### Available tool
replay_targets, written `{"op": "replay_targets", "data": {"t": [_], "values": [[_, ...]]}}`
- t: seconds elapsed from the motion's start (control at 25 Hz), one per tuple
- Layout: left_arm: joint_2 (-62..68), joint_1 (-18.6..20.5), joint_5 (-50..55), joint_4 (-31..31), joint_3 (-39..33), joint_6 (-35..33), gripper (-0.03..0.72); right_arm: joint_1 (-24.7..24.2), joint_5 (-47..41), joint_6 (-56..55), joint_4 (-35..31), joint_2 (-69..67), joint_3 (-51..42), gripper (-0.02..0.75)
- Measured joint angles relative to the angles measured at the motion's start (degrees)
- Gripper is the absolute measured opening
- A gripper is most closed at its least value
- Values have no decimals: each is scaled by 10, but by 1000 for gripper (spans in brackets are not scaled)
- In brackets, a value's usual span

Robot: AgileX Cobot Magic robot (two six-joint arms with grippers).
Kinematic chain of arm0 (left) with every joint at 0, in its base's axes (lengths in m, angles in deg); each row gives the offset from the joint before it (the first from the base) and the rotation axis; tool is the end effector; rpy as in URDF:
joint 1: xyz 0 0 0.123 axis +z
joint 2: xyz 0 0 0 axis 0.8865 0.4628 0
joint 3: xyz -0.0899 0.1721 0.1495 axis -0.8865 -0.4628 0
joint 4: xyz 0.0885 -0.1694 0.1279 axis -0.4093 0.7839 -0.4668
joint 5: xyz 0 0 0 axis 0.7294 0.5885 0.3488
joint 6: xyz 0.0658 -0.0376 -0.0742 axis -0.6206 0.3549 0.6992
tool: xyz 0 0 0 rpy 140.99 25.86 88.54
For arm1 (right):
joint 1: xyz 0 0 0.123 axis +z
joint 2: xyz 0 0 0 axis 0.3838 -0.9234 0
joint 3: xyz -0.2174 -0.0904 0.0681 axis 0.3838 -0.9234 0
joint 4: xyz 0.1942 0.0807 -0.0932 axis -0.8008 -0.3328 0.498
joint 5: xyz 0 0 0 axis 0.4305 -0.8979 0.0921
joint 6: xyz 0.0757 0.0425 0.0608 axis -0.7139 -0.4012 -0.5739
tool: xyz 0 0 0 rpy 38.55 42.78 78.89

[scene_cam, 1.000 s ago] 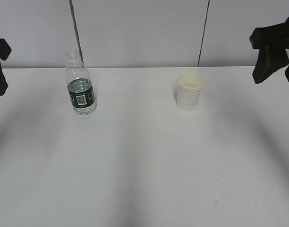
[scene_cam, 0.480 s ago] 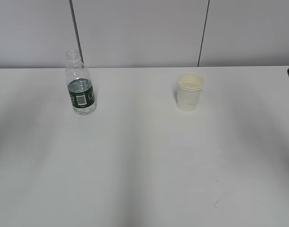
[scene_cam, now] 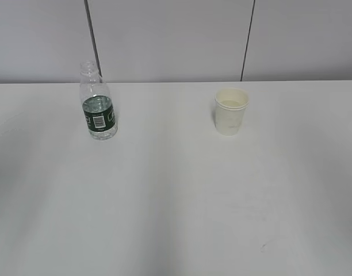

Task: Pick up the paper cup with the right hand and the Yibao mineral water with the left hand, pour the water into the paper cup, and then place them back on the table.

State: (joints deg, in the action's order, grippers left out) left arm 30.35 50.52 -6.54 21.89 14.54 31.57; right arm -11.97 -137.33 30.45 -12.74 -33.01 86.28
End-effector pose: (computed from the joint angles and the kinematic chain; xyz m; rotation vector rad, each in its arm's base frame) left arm 0.1770 -0.0349 0.3297 0.0826 2.6117 -0.0941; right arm 0.1057 0.0316 0.3421 -0.0208 2.4363 0.3124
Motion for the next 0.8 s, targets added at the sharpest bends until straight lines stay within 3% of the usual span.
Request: {"op": "replay_targets", "data": {"t": [0.4, 0.8], "values": [[-167, 0, 5, -22, -115, 0, 415, 0, -3, 4, 107, 160, -126, 497], [-369, 0, 10, -30, -224, 0, 415, 0, -6, 4, 115, 310, -231, 497]]}}
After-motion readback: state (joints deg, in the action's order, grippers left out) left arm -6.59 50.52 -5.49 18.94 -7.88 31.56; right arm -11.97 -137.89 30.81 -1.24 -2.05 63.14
